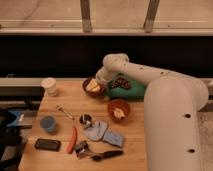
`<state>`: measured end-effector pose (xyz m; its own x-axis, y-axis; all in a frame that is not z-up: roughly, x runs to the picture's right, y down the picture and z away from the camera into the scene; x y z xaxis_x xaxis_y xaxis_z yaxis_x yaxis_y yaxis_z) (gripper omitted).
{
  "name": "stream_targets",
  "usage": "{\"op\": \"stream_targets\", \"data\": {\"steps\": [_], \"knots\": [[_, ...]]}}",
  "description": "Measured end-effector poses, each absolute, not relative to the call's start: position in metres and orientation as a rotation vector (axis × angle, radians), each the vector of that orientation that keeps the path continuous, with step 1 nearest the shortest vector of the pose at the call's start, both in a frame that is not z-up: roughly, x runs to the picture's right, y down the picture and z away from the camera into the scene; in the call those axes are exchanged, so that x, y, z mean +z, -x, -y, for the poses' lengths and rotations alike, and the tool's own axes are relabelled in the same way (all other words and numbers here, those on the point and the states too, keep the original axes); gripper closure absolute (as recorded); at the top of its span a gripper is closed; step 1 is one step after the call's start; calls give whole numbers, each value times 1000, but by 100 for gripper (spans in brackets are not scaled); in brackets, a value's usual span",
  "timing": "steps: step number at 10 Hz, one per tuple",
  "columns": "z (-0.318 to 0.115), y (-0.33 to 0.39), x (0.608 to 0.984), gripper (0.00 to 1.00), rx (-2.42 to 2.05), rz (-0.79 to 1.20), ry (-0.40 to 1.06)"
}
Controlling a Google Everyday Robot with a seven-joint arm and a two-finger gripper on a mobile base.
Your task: Place apple in tray
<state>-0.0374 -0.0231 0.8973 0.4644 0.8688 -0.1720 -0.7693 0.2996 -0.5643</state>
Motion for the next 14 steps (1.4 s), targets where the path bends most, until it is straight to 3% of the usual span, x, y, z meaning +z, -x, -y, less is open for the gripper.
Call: {"op": "stream_targets", "data": {"steps": [8, 14], "knots": [[13, 64, 929, 20, 1083, 216, 728], [28, 44, 959, 20, 1091, 199, 710]]}}
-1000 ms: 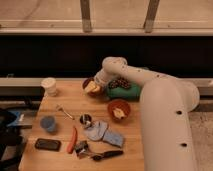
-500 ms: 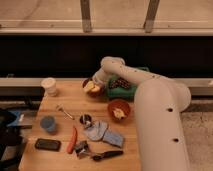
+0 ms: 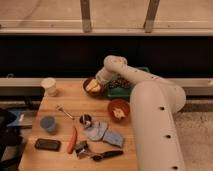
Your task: Place apple in tray
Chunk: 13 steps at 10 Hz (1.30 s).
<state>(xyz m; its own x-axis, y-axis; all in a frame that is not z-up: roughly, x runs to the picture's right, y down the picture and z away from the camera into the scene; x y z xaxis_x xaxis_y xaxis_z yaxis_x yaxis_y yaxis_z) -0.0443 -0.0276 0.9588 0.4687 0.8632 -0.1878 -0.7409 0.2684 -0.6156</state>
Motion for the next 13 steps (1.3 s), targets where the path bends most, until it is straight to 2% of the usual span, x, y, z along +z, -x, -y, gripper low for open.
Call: {"op": "stream_targets", "data": {"steps": [6, 7, 9, 13], "knots": [[23, 54, 973, 20, 1103, 225, 729], [19, 59, 973, 23, 1101, 236, 742], [16, 63, 972, 40, 1095, 243, 752], [17, 64, 969, 81, 1092, 252, 758]]}}
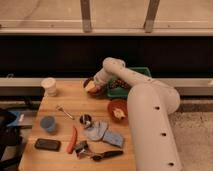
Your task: Place apple in tray
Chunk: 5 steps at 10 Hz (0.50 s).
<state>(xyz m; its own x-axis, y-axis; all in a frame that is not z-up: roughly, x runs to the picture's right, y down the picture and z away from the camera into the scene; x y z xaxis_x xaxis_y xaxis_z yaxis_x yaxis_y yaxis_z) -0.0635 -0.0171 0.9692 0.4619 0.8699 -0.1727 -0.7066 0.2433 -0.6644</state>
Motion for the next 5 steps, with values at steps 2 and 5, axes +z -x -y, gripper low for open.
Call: {"op": "stream_targets", "data": {"steps": [2, 5], "knots": [[21, 63, 968, 98, 1090, 257, 752], [37, 58, 960, 100, 1084, 270, 713]]}}
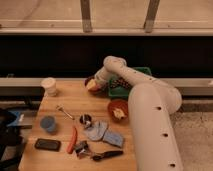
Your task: Place apple in tray
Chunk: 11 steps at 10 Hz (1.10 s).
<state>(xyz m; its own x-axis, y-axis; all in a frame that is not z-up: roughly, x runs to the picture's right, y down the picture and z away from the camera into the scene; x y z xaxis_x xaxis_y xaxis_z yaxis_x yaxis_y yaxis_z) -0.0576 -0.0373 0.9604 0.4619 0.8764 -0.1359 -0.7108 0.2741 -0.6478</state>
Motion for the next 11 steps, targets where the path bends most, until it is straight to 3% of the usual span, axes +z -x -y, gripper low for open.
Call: {"op": "stream_targets", "data": {"steps": [11], "knots": [[101, 5, 894, 100, 1209, 378, 538]]}}
